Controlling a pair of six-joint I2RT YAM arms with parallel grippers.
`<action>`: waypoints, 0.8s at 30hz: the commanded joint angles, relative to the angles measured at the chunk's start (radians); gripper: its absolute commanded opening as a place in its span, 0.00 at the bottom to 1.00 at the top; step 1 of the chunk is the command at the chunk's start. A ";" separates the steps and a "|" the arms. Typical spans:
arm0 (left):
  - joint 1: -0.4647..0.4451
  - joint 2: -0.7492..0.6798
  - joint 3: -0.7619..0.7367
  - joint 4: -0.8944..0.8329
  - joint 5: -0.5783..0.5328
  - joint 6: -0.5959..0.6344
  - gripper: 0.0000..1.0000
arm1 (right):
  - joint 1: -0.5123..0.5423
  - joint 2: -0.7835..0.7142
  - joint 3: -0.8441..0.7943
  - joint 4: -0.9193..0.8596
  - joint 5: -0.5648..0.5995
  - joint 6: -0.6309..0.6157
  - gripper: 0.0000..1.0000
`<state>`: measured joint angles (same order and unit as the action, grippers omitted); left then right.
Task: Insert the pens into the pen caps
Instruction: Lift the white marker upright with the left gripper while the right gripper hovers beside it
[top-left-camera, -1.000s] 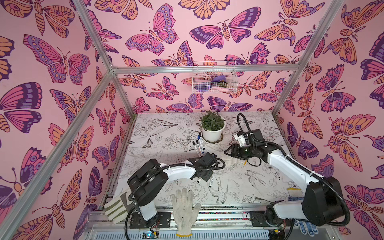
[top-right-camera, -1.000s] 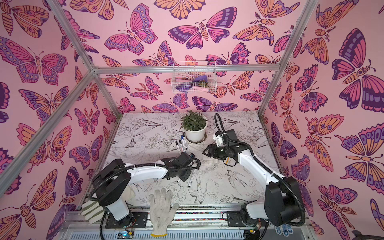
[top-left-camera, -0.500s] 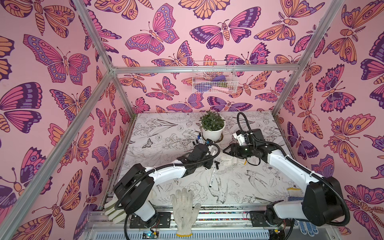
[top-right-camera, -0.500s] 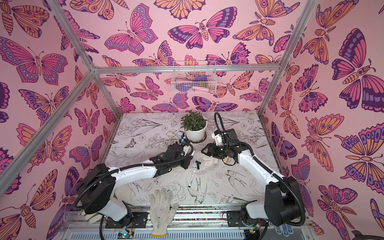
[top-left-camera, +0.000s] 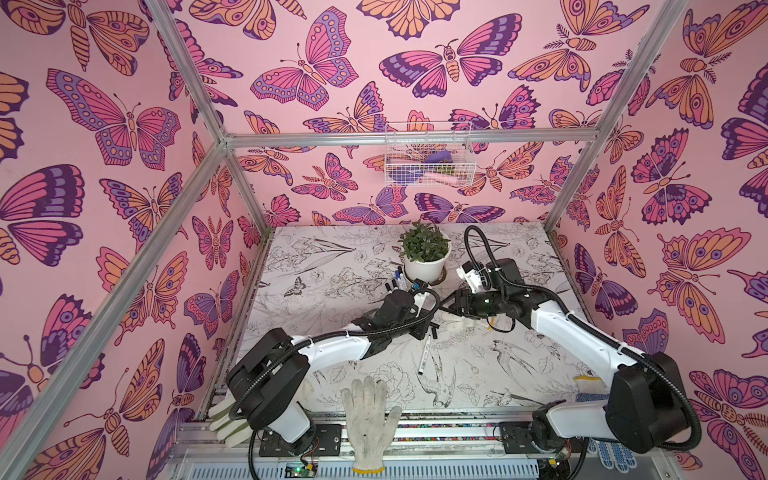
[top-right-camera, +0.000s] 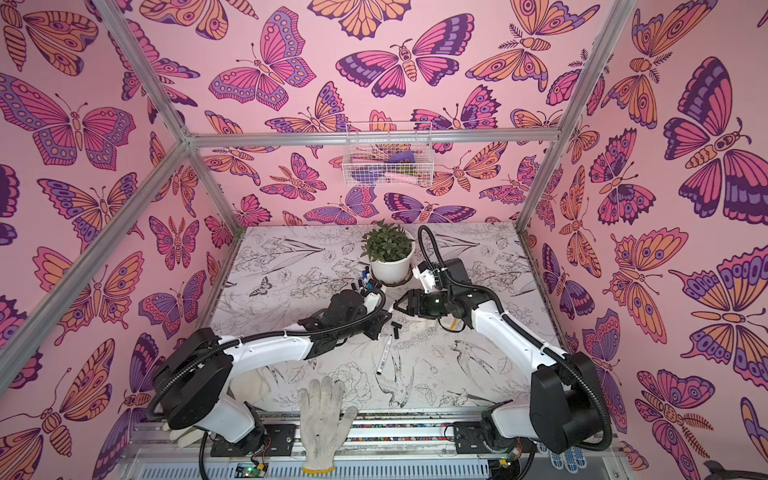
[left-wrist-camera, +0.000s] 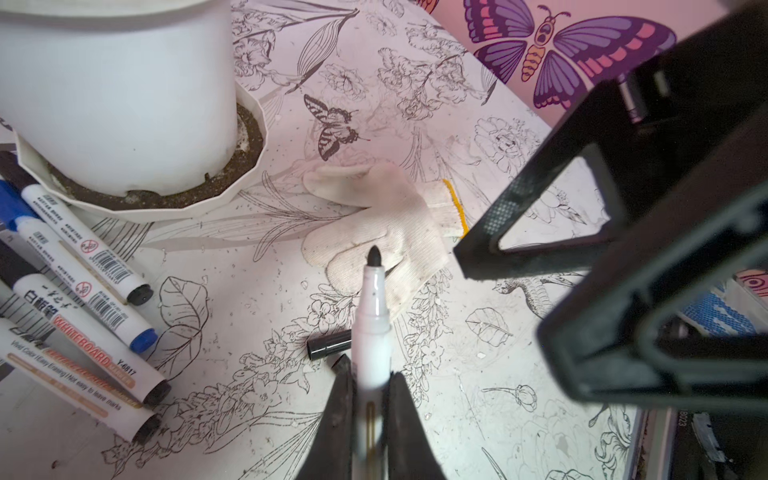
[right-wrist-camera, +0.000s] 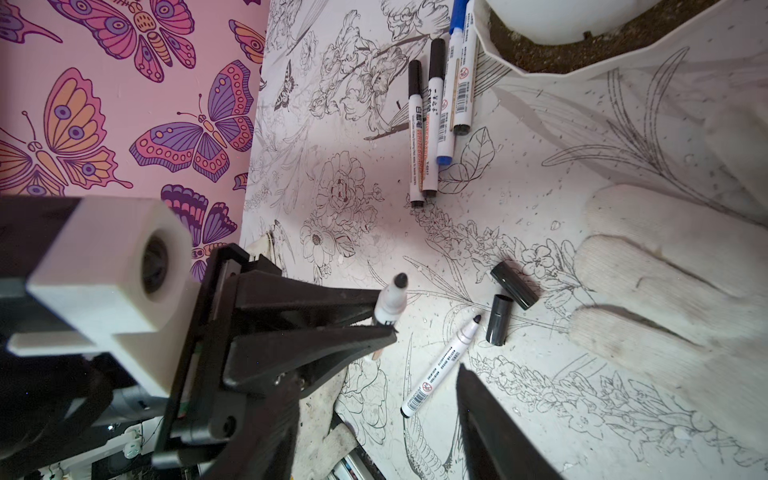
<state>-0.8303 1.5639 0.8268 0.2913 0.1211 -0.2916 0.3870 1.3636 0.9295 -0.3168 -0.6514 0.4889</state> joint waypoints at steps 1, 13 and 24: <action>-0.011 -0.044 -0.019 0.051 0.040 0.030 0.00 | 0.013 0.021 0.026 -0.010 0.002 -0.029 0.61; -0.029 -0.046 0.001 0.074 0.103 0.065 0.00 | 0.026 0.029 0.035 0.047 0.029 0.001 0.46; -0.030 -0.034 -0.002 0.099 0.085 0.056 0.00 | 0.027 0.033 0.039 0.060 0.020 0.011 0.12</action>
<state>-0.8577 1.5280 0.8238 0.3454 0.1944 -0.2440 0.4145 1.3937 0.9394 -0.2718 -0.6468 0.5014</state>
